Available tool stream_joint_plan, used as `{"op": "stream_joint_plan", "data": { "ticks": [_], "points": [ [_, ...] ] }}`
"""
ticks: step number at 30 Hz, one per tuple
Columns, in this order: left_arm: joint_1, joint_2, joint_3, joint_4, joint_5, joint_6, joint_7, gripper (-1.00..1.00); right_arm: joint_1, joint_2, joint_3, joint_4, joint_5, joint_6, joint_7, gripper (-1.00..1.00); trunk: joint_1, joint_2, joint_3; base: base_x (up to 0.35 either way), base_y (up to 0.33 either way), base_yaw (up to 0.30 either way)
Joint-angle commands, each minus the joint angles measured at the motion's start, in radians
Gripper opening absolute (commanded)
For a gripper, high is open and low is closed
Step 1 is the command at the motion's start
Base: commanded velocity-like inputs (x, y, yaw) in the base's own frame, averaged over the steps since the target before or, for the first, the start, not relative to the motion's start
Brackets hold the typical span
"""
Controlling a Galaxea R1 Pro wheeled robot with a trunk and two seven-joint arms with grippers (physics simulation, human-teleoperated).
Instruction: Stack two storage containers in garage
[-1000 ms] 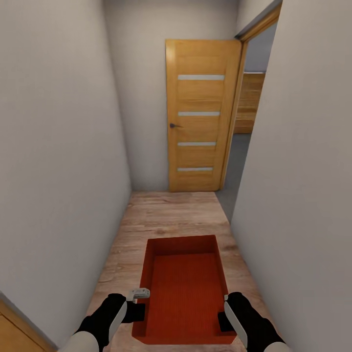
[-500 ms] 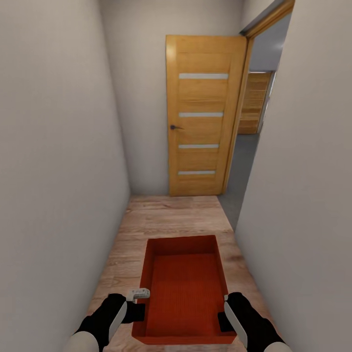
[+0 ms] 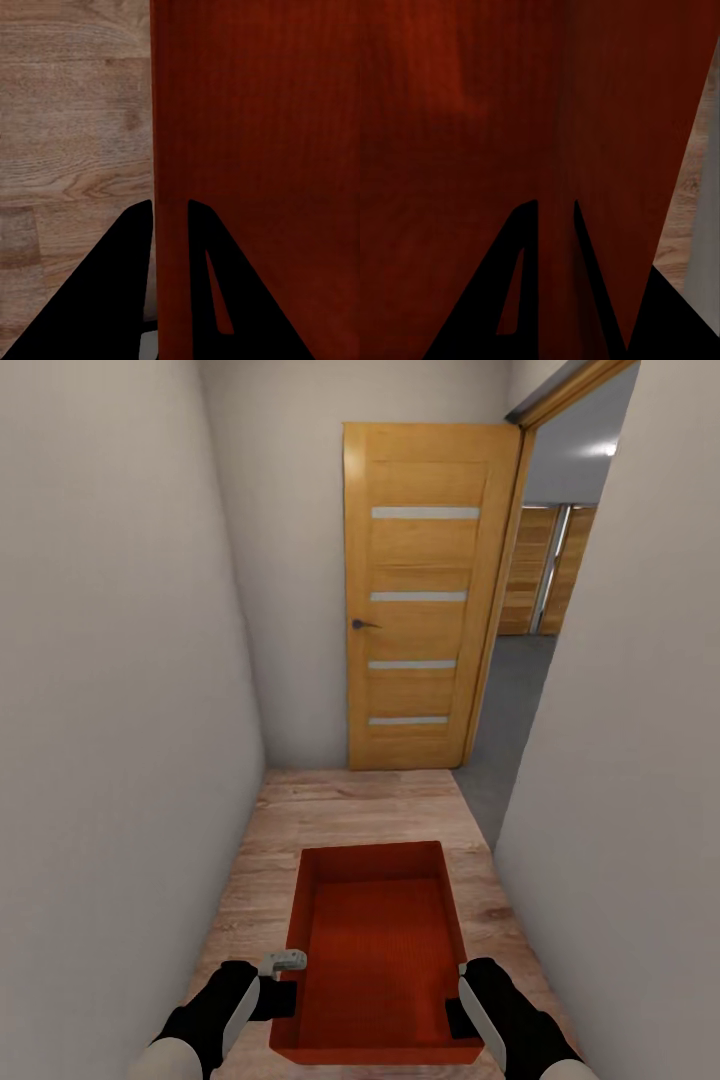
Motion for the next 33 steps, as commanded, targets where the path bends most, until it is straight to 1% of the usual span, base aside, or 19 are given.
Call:
{"op": "stream_joint_plan", "data": {
  "ticks": [1, 33],
  "points": [
    [0.001, -0.002, 0.003, -0.001, 0.016, 0.007, -0.003, -1.0, -0.001, 0.012, 0.002, -0.002, -0.066, -0.01, -0.004, -1.0, 0.001, -0.001, -0.001, 0.333, 0.02, 0.0],
    [0.0, -0.002, 0.003, -0.001, 0.016, 0.007, -0.003, -1.0, -0.001, 0.013, 0.002, -0.002, -0.066, -0.01, -0.004, -1.0, 0.001, -0.001, -0.001, 0.333, 0.001, 0.0]
  ]
}}
